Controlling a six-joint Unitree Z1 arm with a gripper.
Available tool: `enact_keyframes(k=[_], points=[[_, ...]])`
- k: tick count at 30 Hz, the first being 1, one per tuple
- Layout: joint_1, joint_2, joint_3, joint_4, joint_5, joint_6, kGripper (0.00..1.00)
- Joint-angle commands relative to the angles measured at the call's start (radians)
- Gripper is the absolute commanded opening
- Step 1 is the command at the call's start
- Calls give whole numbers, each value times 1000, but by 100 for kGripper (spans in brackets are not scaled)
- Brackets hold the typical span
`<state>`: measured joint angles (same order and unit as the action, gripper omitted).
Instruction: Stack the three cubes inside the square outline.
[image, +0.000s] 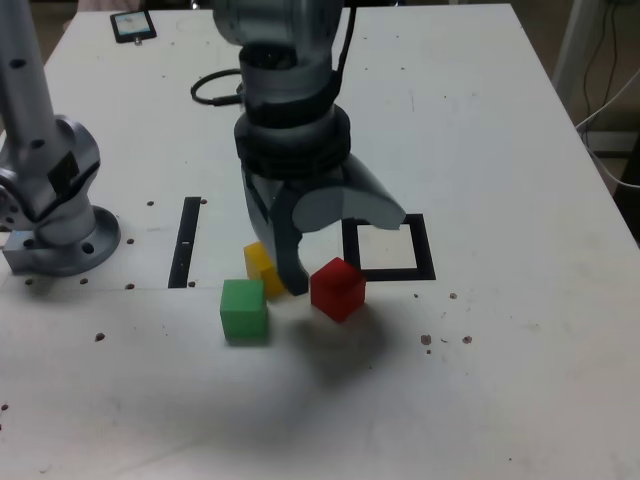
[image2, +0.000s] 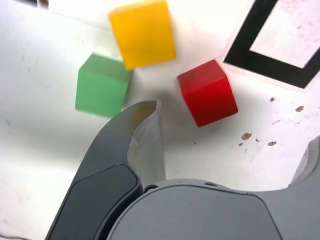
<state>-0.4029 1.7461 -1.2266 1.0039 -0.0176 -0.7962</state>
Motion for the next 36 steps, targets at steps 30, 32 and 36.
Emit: enact_keyframes(k=[30, 32, 36], points=[[44, 191, -19, -35, -13, -48, 66], [49, 195, -20, -36, -16, -46, 63], [62, 201, -21, -43, -15, -38, 61]])
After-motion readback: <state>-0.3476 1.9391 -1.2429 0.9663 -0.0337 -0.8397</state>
